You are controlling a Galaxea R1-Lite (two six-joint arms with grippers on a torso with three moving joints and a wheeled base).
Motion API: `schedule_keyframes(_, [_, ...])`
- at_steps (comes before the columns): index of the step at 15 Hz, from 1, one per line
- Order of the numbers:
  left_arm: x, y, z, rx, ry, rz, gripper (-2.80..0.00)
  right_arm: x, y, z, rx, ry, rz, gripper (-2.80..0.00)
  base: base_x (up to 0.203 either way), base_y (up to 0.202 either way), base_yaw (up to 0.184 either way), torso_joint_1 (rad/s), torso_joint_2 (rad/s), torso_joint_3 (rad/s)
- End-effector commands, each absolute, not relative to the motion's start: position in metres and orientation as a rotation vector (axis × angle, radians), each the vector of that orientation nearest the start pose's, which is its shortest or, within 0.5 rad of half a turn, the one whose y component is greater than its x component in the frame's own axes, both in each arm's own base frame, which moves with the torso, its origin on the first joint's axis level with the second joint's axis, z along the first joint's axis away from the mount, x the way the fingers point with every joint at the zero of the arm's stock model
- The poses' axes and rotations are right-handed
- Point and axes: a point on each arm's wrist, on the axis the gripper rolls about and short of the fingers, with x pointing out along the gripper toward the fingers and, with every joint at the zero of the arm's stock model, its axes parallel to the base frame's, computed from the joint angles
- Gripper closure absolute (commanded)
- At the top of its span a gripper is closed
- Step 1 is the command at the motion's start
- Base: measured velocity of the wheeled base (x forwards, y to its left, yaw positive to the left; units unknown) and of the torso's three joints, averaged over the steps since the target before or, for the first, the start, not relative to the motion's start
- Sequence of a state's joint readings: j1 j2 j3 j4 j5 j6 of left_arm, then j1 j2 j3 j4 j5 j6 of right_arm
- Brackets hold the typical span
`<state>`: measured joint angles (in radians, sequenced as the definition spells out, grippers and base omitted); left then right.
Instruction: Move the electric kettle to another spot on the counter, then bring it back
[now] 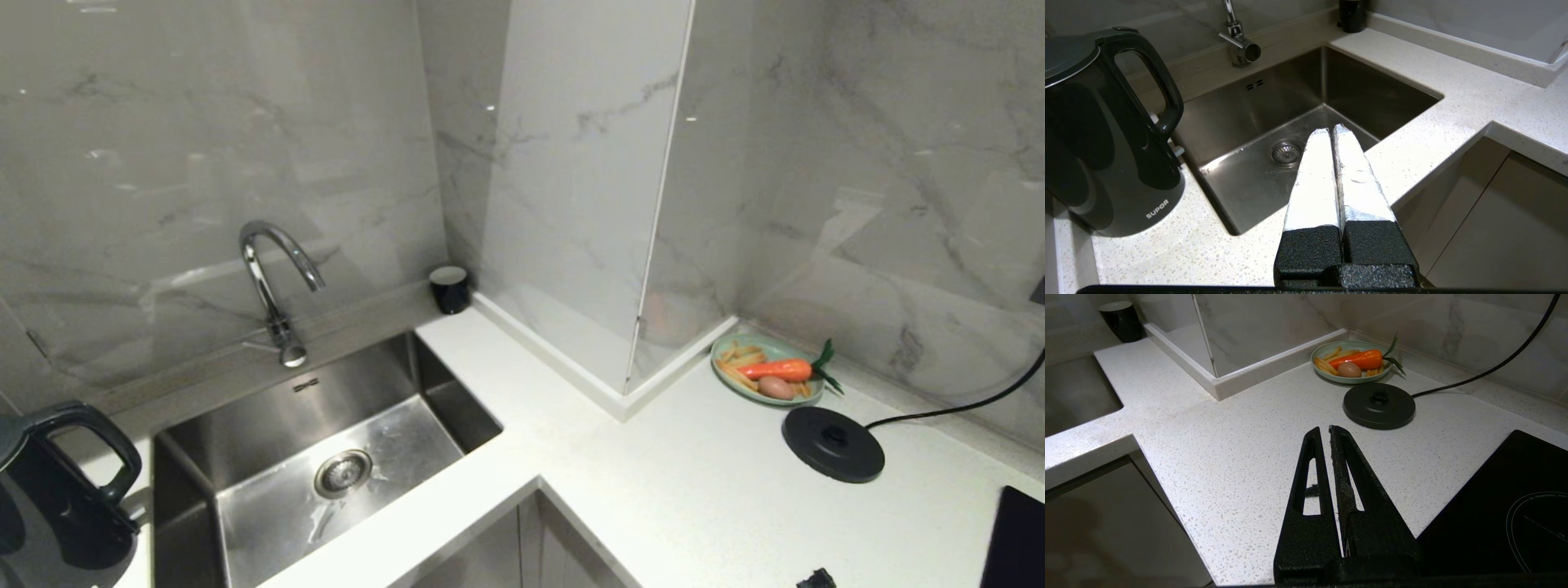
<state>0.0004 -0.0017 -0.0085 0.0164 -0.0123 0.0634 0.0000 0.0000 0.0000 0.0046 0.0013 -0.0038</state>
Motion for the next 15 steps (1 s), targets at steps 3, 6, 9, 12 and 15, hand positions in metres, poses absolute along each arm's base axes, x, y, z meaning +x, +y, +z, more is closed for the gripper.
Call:
schedule_keyframes(3, [-0.0233,-0.0004,0.0759,0.069,0.010,-0.017,0.00,-0.0228,0.0001,0.0750,-0.017,0.005,0.003,0.00,0.000,0.000,0.000,0.000,0.00,0.000])
schedule_keyframes(6, [-0.0233,-0.0004,0.0759,0.069,0.010,-0.017,0.00,-0.0228,0.0001,0.0750,-0.018,0.005,0.003,0.00,0.002,0.002,0.024,-0.002,0.00,-0.001])
schedule_keyframes(9, [-0.0233,-0.0004,0.0759,0.069,0.010,-0.017,0.00,-0.0228,0.0001,0.0750,-0.018,0.005,0.005,0.00,0.001,-0.018,0.102,0.005,0.01,0.002])
schedule_keyframes(12, [-0.0233,-0.0004,0.0759,0.069,0.010,-0.017,0.00,-0.0228,0.0001,0.0750,-0.018,0.005,0.004,0.00,0.004,-0.018,0.139,0.002,0.00,0.003])
schedule_keyframes(15, [-0.0233,-0.0004,0.0759,0.069,0.010,-0.017,0.00,-0.0228,0.0001,0.0750,-0.018,0.005,0.004,0.00,-0.003,-0.011,0.176,0.005,0.01,0.002])
